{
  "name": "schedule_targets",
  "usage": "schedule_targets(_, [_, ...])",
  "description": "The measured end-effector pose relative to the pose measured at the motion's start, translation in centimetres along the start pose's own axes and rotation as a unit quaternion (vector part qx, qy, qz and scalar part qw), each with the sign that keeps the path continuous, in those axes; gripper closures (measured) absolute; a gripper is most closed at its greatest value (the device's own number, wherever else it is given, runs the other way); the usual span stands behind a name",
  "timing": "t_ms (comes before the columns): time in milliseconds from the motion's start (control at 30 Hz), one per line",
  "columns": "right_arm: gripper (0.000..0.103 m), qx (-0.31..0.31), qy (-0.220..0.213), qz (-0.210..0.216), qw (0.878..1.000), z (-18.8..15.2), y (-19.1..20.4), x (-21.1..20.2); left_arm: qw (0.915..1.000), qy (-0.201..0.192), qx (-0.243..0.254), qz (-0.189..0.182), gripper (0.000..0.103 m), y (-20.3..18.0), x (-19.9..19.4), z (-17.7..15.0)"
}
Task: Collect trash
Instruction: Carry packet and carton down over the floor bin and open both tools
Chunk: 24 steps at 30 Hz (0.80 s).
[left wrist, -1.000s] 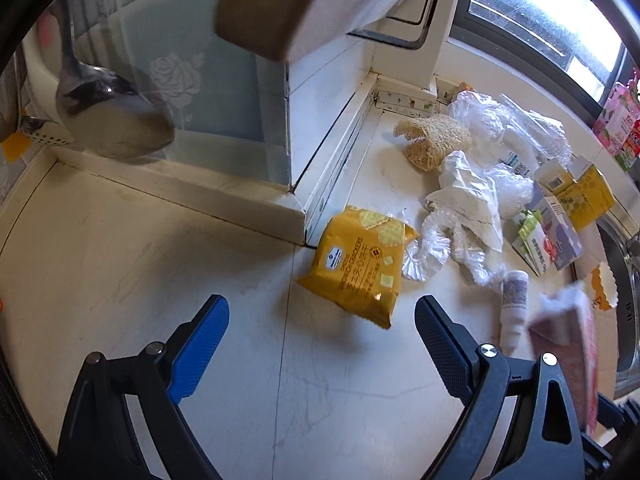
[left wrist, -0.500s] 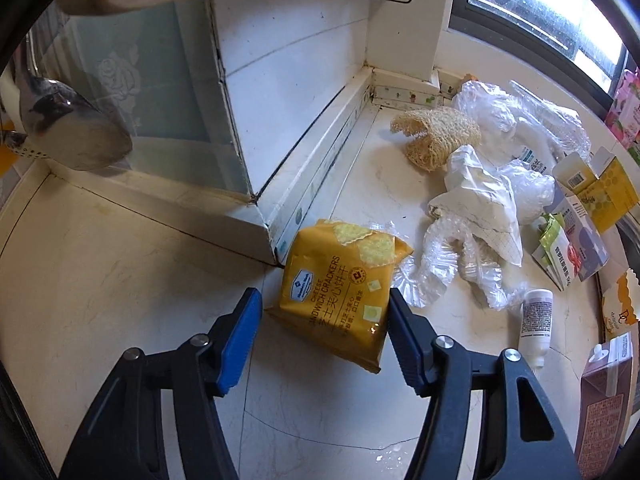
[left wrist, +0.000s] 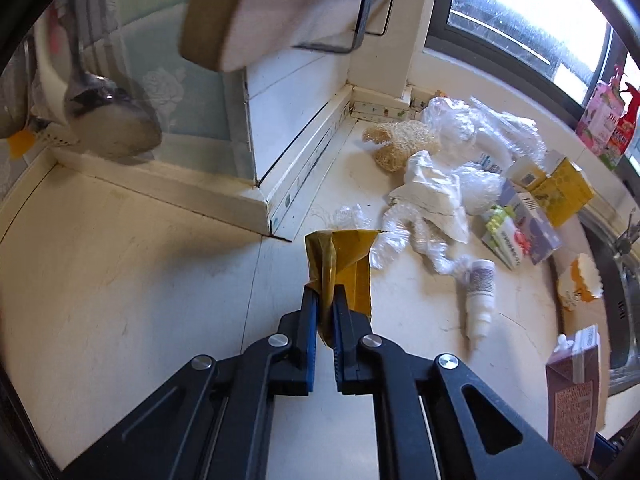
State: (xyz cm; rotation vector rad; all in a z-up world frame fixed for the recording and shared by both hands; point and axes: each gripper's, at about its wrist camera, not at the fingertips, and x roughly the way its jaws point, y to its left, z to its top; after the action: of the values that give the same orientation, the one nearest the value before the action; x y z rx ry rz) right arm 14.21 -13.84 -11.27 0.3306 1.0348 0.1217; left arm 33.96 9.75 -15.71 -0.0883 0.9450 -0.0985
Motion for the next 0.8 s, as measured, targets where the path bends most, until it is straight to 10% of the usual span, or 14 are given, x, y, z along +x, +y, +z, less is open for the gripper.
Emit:
schedule_targets(467, [0.046, -0.029, 0.007, 0.032, 0.999, -5.0, -0.6, -6.6, 0.9977, 0.01, 0.005, -0.067, 0.098, -3.0, -14.2, -11.0])
schedule_targets(800, [0.046, -0.061, 0.099, 0.068, 0.991, -13.7, -0.5, -4.2, 0.9925, 0.108, -0.01, -0.058, 0.098, -2.7, -12.9, -22.7])
